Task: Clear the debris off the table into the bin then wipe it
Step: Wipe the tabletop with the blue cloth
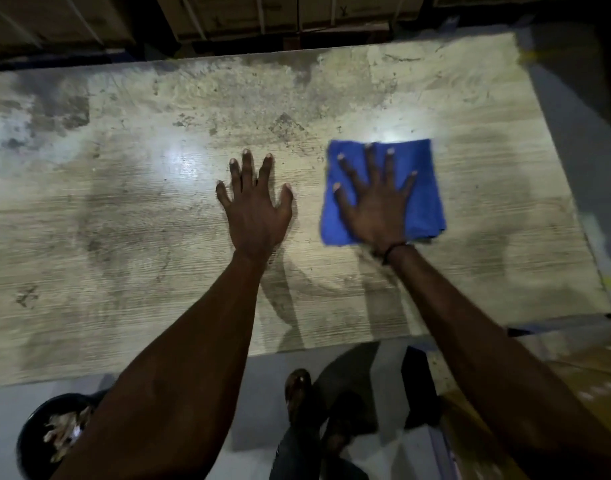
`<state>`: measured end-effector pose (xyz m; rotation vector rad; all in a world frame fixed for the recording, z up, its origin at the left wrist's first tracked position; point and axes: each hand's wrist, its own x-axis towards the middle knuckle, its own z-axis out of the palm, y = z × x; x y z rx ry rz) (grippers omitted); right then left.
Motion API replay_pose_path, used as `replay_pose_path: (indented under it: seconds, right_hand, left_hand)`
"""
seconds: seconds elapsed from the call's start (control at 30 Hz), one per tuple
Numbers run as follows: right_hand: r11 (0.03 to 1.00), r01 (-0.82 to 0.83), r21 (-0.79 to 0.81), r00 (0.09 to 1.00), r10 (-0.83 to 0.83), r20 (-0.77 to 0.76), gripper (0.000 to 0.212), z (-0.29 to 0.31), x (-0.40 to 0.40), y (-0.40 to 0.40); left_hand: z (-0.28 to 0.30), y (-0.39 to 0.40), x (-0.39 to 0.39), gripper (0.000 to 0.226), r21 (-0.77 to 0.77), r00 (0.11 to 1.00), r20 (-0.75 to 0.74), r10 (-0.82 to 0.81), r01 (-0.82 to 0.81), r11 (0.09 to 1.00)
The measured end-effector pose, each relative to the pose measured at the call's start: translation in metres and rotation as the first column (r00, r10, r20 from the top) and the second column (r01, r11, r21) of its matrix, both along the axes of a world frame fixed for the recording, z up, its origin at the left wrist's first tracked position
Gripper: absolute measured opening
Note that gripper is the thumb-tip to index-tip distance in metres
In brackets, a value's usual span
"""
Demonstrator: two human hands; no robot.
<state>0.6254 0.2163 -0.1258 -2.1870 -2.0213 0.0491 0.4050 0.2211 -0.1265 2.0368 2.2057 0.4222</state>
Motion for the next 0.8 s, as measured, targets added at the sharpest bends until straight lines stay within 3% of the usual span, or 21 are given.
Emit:
replay_pose_path:
  seconds: [0.07,0.13,0.27,0.43,0.5,0.57,0.67,0.8]
  right_hand:
    - [0.992,-0.124,0.003,0.992,0.125,-0.013,0.060,0.001,-0.017,-0.049]
    - [0.989,-0.146,0.008,0.988,0.146,-0.047,0.059,0.002,-0.005,-0.072]
    - [0.996,0.084,-0.031,0.996,-0.084,-0.004,0.060,0.001,0.057,-0.032]
    - [0.965,0.254,-0.067,0.956,-0.261,-0.135,0.060,-0.002,0.075,0.011]
    - [0.976,0.216,-0.018,0.973,-0.217,-0.075,0.061,-0.005,0.041,-0.004]
    - [0.998,0.067,0.018,0.998,-0.067,-0.012,0.061,-0.006,0.001,-0.043]
    - [0.990,-0.138,-0.018,0.990,0.138,-0.039,0.059,-0.002,-0.019,-0.116]
    - [1.000,0.020,-0.023,0.999,-0.020,0.036,0.058,-0.008,0.062,-0.132]
  left_hand:
    - [-0.001,-0.001,0.000,0.069,0.002,1.000,-0.002,-0.003,0.003,1.000]
    - [-0.001,0.000,0.000,0.068,0.001,1.000,0.005,-0.005,0.005,1.000]
    - [-0.002,-0.001,0.000,0.068,0.008,1.000,0.010,-0.004,0.004,1.000]
    - [-0.004,0.000,-0.001,0.067,0.011,1.000,0.026,-0.001,0.001,1.000]
    - [-0.005,0.001,-0.001,0.067,0.003,0.999,0.037,-0.006,0.006,1.000]
    - [-0.005,0.001,-0.001,0.067,0.000,0.999,0.040,-0.014,0.014,1.000]
    - [-0.004,0.001,-0.003,0.067,0.000,0.998,0.059,-0.019,0.019,1.000]
    - [-0.007,0.001,-0.003,0.066,0.009,0.999,0.046,-0.026,0.026,1.000]
